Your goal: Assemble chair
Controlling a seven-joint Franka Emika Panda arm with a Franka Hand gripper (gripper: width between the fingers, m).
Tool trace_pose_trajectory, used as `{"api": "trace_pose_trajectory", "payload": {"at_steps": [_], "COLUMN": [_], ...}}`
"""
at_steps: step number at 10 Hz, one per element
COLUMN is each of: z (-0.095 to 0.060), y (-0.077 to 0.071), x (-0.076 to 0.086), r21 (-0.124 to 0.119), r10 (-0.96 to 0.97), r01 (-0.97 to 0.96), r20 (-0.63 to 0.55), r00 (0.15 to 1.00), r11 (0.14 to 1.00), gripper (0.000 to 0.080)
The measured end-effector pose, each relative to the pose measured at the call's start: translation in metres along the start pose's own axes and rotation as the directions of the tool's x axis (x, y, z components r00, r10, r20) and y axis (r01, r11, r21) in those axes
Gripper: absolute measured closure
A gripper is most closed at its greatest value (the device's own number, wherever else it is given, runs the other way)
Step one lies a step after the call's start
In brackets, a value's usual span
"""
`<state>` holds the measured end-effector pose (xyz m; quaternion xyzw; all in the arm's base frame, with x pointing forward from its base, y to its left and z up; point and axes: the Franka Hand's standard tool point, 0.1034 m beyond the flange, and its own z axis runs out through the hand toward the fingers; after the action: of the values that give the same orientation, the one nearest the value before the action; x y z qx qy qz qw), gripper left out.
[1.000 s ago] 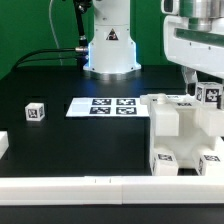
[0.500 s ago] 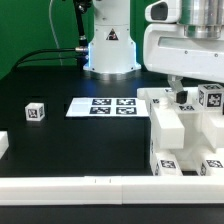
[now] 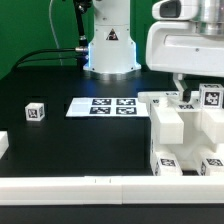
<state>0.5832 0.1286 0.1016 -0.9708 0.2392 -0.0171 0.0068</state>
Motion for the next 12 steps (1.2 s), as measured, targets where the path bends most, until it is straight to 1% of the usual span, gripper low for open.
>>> {"api": "trace_pose_trajectory", "payload": {"at_steps": [1, 2, 4, 5, 6, 7, 8, 9, 10, 11, 12], "z": [0.0, 0.0, -0.001, -0.006, -0.012, -0.011, -0.01, -0.01, -0.01, -0.01, -0.01], "y": [-0.001, 0.002, 0.006, 0.013, 0.015, 0.016, 0.017, 0.017, 0.017, 0.017, 0.017], "x": [-0.004, -0.002, 0.001, 0.015, 0.026, 0.026, 0.026, 0.026, 0.026, 0.026, 0.026], "r21": [0.003, 0.001, -0.007, -0.008, -0.016, -0.021, -0.023, -0.021, -0.021, -0.017, -0.013], "r10": [-0.059, -0.093, -0.258, -0.371, -0.468, -0.504, -0.533, -0.487, -0.48, -0.41, -0.327], "r01": [0.059, 0.093, 0.258, 0.37, 0.468, 0.504, 0.533, 0.487, 0.48, 0.409, 0.327], "r20": [-0.005, -0.005, -0.009, -0.025, -0.038, -0.04, -0.038, -0.039, -0.039, -0.04, -0.041], "r00": [0.998, 0.996, 0.966, 0.928, 0.883, 0.863, 0.845, 0.873, 0.876, 0.911, 0.944], "r11": [0.998, 0.996, 0.966, 0.929, 0.884, 0.864, 0.846, 0.873, 0.877, 0.912, 0.945], "gripper": [0.015, 0.015, 0.015, 0.015, 0.015, 0.015, 0.0267, 0.0401, 0.0401, 0.0518, 0.0518]}}
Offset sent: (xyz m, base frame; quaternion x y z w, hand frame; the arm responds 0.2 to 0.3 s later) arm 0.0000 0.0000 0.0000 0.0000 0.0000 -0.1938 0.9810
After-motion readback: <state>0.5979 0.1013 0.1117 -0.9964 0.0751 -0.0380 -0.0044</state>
